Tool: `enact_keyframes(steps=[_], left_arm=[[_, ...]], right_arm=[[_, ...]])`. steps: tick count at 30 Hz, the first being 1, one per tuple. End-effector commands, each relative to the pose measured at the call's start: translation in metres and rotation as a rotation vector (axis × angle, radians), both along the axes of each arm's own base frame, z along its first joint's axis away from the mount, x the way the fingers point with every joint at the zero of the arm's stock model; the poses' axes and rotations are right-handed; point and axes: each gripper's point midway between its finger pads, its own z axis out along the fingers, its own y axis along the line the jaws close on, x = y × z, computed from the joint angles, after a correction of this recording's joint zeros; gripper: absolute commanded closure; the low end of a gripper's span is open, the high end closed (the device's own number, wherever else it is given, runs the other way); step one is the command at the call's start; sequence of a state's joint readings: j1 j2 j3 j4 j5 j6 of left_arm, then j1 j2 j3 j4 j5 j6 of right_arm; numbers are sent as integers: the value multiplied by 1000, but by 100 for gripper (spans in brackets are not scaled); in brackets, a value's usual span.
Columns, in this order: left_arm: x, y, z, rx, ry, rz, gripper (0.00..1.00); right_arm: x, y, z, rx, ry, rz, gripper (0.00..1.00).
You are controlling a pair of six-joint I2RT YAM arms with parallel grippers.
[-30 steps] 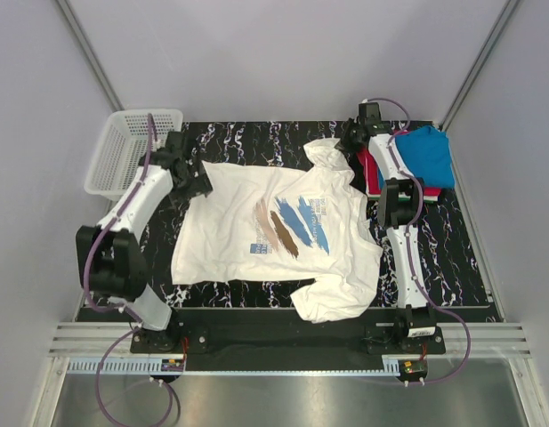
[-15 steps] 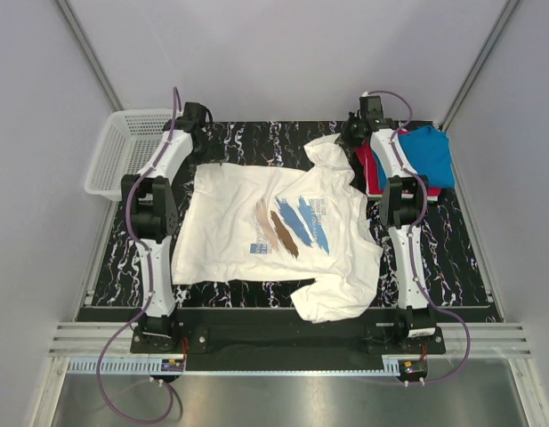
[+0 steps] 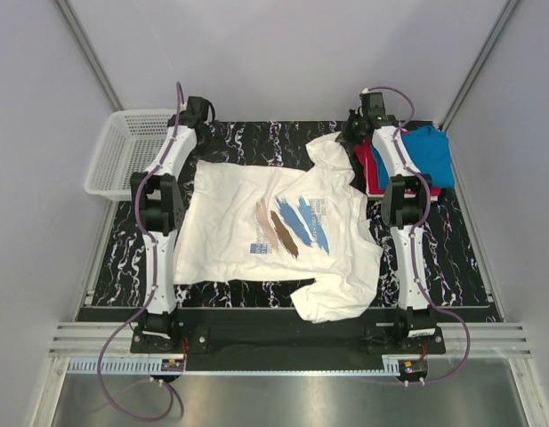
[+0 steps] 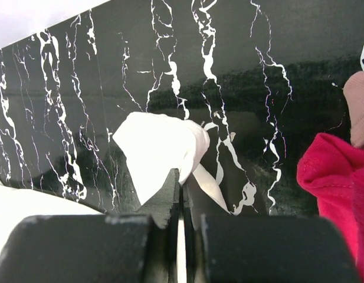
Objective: Fold and stack the t-shirts
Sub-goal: Flatten the tshirt out
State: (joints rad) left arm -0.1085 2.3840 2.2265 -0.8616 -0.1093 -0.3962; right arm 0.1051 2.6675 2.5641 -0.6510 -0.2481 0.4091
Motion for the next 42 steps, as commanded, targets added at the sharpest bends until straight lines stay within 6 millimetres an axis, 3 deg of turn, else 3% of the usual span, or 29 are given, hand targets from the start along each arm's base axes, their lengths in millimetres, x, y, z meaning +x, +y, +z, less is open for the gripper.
enact_keyframes(steps=[1,9,17,20,36,42], left_arm=[[19,3,-1,-5,-41,16,5],[25,11,-19,-19,-22,54,6],[32,22,-3,10,-69,59,6],[31,26,-6,8,-62,62,7],[37,23,-47,-26,-18,47,10],[35,20,-39,-46,-26,60,12]], right_arm=[[-1,6,58,5,-94,26,100],[-4,8,72,16,-109,31,100],[-10,7,67,1,-90,47,100],[-9,7,64,3,-86,45,100],[-6,13,79,32,-116,63,100],[-7,14,87,40,-128,67,100]])
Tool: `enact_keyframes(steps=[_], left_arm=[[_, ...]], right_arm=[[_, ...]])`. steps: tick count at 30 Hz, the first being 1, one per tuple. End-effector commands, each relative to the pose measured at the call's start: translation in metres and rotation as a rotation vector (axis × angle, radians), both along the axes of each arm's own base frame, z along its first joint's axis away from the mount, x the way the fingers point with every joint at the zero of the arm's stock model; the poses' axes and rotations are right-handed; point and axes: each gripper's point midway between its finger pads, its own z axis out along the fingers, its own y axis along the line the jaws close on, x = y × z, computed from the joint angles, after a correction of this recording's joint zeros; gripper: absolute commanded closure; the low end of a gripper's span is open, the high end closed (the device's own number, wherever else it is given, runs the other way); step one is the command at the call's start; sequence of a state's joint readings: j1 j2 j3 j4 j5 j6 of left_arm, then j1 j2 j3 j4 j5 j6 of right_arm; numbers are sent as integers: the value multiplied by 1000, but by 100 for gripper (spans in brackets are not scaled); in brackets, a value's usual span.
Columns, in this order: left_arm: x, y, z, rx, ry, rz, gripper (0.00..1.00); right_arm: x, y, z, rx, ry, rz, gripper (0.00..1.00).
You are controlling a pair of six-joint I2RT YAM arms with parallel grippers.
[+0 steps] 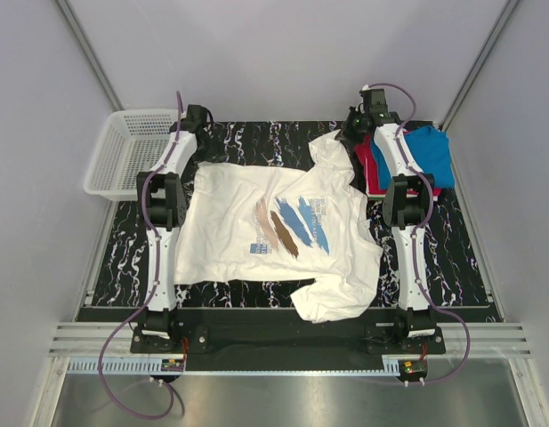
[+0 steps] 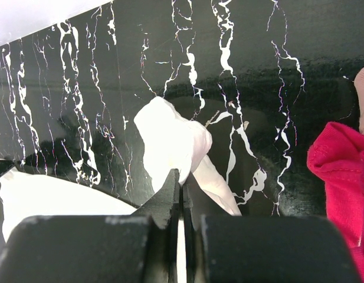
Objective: Fold and stack the t-shirts
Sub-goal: Flatten the tshirt out
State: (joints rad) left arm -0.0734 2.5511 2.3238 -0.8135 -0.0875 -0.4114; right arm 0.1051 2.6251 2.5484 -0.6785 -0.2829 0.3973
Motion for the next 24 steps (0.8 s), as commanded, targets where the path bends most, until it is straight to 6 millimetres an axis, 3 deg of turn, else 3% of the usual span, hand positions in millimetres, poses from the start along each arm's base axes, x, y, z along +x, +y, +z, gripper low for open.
enact_keyframes(steps=[1,5,9,16,19,21,24], left_arm=[[10,8,17,-25,-48,29,13],[10,6,26,-34,-61,39,19],[9,11,34,-15,-72,40,32],[6,30,44,10,-78,73,80],[5,36,47,8,-81,82,93],[5,37,53,7,-90,83,99],[4,38,60,5,-99,81,100]], right_arm=[[2,10,70,28,-129,34,100],[2,11,76,32,-139,38,100],[0,9,82,25,-149,41,100],[-5,3,92,-18,-165,37,100],[-7,-1,95,-36,-169,26,100],[-8,-2,99,-43,-175,22,100],[-8,-5,107,-51,-189,18,100]])
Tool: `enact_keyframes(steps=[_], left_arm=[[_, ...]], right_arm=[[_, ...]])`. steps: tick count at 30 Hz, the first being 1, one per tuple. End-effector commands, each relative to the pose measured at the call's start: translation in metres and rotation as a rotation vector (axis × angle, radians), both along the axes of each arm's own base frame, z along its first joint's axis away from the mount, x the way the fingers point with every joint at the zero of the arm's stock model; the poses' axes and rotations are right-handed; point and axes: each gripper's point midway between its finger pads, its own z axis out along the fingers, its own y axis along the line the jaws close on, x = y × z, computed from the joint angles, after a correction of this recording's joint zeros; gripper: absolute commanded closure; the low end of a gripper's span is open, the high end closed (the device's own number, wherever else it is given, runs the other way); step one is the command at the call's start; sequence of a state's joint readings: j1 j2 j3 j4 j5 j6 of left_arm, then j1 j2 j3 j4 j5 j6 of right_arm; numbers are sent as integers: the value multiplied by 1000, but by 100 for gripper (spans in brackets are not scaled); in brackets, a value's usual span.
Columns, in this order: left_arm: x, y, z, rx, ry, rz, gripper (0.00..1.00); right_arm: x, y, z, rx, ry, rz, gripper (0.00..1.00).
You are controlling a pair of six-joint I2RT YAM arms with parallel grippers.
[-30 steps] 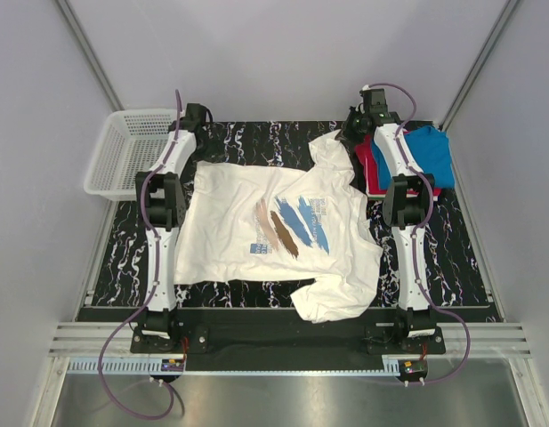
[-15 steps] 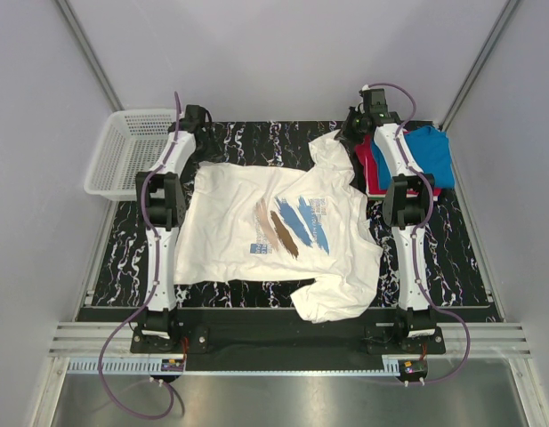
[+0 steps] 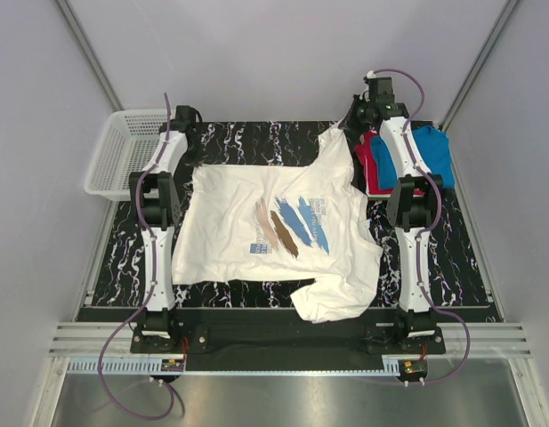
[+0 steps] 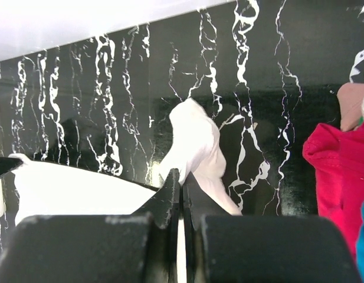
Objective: Fold and stack the t-shirts
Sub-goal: Flatten the tshirt out
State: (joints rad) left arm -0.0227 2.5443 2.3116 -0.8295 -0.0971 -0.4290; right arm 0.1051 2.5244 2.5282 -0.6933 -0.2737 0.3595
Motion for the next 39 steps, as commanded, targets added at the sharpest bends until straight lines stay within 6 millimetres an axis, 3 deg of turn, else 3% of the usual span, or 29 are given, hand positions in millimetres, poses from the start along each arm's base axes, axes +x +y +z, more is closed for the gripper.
enact_keyframes(steps=[1,7,11,18,20,21,22,23,24,25,27,28,30,31,32,36,39], left_arm=[[8,8,63,9,-121,9,100],[11,2,70,-25,-143,-23,100],[12,-6,87,-48,-180,-65,100],[-4,0,130,-17,-240,-80,100],[-11,-1,156,-22,-287,-96,100],[-16,-2,159,-25,-287,-104,100],[-23,-2,182,-22,-328,-106,100],[-27,-2,191,-14,-341,-116,100],[-34,-1,195,-11,-343,-119,100],[-45,-1,221,-2,-388,-127,100],[-61,-1,234,6,-402,-135,100],[-76,0,262,11,-456,-137,100],[-92,0,269,17,-470,-143,100],[-106,-4,289,5,-515,-162,100],[-113,-5,284,3,-510,-170,100],[-141,-13,309,-38,-587,-185,100],[-152,-24,320,-100,-615,-198,100]], right_arm=[[-3,-3,56,-27,-111,-1,100],[-6,-4,71,-34,-135,-2,100],[-9,-10,87,-50,-163,-11,100],[-20,-25,136,-80,-245,-46,100],[-28,-29,155,-86,-271,-48,100],[-31,-30,163,-86,-281,-51,100],[-35,-31,166,-83,-282,-49,100],[-43,-31,183,-81,-308,-49,100],[-48,-34,184,-82,-302,-51,100],[-58,-34,205,-78,-338,-50,100],[-70,-35,217,-76,-350,-47,100],[-82,-35,236,-65,-375,-52,100],[-94,-32,240,-55,-373,-34,100],[-105,-33,254,-50,-397,-35,100],[-110,-33,258,-48,-400,-34,100],[-138,-35,281,-35,-412,-45,100],[-168,-37,321,-26,-472,-74,100]])
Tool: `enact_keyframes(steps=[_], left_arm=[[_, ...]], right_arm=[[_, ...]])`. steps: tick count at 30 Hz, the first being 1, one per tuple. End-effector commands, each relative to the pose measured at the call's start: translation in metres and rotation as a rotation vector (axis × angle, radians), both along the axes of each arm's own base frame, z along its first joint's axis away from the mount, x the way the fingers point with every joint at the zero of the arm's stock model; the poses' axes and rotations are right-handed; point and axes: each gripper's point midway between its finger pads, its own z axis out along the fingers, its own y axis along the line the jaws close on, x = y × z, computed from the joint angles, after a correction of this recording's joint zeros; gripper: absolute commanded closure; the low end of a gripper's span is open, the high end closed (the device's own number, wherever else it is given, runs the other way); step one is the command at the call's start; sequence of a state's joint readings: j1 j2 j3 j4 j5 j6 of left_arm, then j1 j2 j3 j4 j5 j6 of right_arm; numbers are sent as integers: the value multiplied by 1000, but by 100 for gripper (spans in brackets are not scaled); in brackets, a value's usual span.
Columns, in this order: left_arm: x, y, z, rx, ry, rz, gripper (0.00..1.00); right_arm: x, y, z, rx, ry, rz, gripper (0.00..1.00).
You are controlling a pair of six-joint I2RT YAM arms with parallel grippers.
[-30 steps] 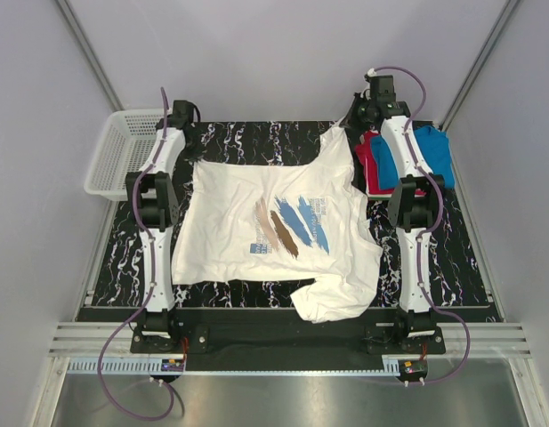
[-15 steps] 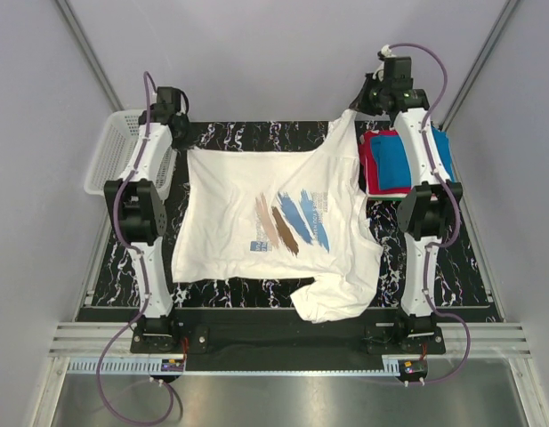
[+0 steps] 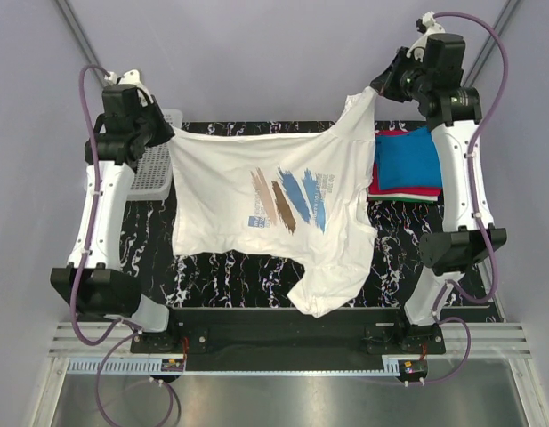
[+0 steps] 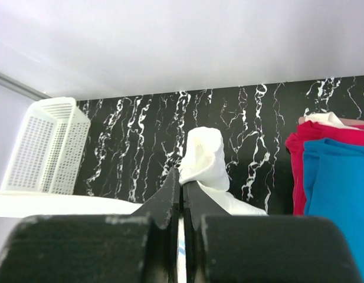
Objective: Fold and stack the t-shirts
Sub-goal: Flatten the tshirt out
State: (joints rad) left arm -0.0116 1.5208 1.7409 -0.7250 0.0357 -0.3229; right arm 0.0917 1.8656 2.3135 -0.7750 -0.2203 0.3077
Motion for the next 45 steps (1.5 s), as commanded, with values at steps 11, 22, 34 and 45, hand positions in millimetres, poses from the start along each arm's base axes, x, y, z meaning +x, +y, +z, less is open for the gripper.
enact_keyframes(steps=[11,22,34,45], left_arm=[[-96,-26,33,-69,-102,-21,100],[-194,-7,67,-138,-144,132,100],[-304,28,169,-120,-330,178,100],[-353,34,138,-134,-303,167,100]], right_arm=[[-175,-17,155,15,-261,-65,100],[-259,-15,164,114,-282,-10,100],[-358,-25,191,165,-386,12,100],[-437,-25,218,277,-543,70,100]])
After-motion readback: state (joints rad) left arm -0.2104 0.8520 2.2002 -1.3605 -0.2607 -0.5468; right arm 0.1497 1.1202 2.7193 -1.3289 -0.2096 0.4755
